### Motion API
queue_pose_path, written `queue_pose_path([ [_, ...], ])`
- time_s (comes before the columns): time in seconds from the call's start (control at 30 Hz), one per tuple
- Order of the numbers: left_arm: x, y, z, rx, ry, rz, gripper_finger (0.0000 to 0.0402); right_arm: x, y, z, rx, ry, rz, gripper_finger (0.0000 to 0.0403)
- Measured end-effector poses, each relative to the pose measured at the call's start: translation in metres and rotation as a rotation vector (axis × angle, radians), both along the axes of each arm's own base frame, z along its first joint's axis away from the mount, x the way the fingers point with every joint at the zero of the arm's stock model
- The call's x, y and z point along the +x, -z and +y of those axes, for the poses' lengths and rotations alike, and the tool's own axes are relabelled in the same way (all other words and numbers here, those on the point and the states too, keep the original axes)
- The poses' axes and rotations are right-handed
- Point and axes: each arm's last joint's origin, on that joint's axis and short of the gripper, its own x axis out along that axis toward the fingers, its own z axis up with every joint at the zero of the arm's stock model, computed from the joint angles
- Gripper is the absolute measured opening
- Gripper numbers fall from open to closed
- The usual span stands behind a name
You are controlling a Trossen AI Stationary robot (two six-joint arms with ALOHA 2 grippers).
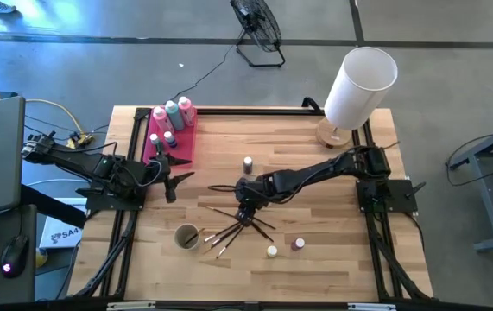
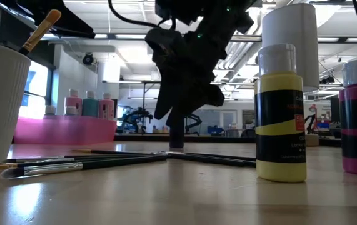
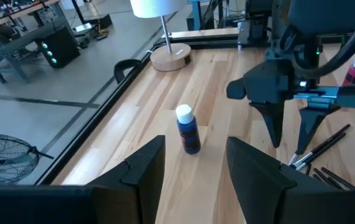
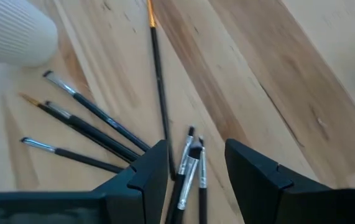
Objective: Pick & Place Paint Supplies
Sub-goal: Put the silver paintbrush into the light brown cup
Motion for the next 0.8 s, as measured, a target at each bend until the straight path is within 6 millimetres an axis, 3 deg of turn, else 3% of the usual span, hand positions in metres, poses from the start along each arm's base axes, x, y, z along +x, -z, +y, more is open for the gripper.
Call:
queue_pose_path([
  [0.5,0.000,0.000,0.000,-0.001,-0.001,-0.004,0.0167,-0.001,0.005,0.019,-0.096,0.003,-0.006,0.0152],
  [0.8,0.000,0.000,0.000,-0.004,-0.002,-0.005,0.0167,0.011,-0.024,0.028,-0.138,-0.083,-0.075,0.0152],
])
